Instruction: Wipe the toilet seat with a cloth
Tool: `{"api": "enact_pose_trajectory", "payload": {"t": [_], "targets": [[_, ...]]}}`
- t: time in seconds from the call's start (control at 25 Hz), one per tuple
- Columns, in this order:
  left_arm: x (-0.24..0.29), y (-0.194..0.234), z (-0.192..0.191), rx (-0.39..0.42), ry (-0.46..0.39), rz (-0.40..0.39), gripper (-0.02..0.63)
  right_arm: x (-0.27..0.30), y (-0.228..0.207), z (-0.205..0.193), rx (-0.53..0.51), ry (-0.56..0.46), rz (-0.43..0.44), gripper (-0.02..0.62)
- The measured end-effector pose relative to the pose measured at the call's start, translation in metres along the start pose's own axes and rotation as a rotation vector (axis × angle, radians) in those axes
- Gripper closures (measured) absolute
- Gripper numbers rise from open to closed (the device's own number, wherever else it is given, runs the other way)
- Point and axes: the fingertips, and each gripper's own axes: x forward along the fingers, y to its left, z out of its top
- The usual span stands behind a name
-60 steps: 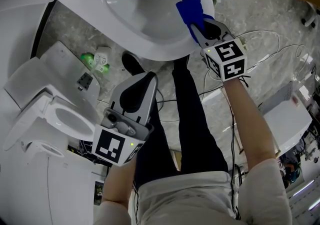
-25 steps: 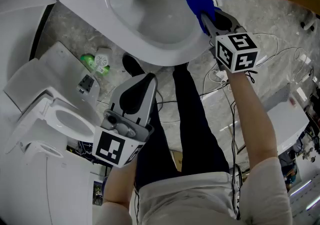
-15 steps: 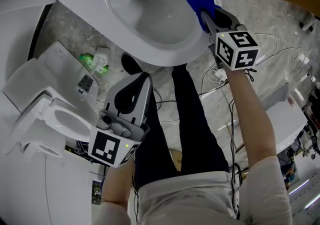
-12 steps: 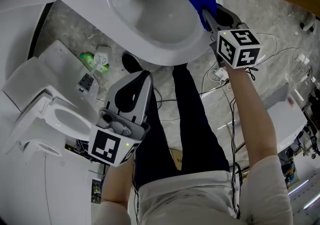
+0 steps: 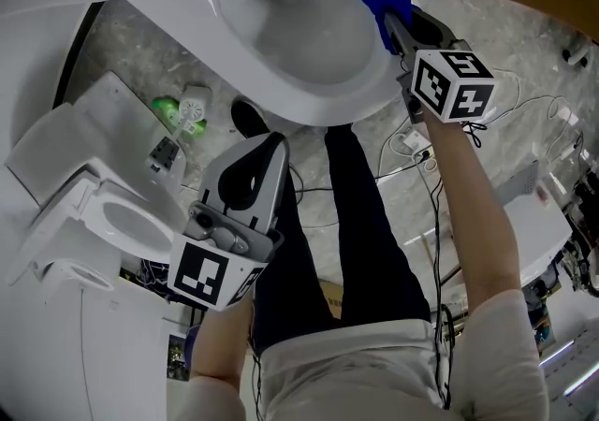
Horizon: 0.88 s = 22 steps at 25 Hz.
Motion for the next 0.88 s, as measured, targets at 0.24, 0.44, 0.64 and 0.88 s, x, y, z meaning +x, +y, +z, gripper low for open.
{"api": "enact_pose_trajectory", "payload": {"t": [0.24,0.44,0.64,0.88], "targets": [[-0.002,0.005,0.002,-0.008,-0.005,0.007,0.597,0.01,0.001,0.013,0.009,0.003,-0.004,0.541],[-0.004,0.012,0.001,-0.015,-0.008,0.016,0.597,0.019,0.002,0.023,0.042,-0.014,-0.008,0.541],[-0.007,0.018,0.002,-0.02,-0.013,0.017,0.597,0.024,0.003,0.029,0.073,-0.023,-0.02,0.541],[-0.008,0.025,0.003,-0.028,-0.021,0.025,0.597,0.034,0.005,0.036,0.091,-0.01,-0.026,0.541]]}}
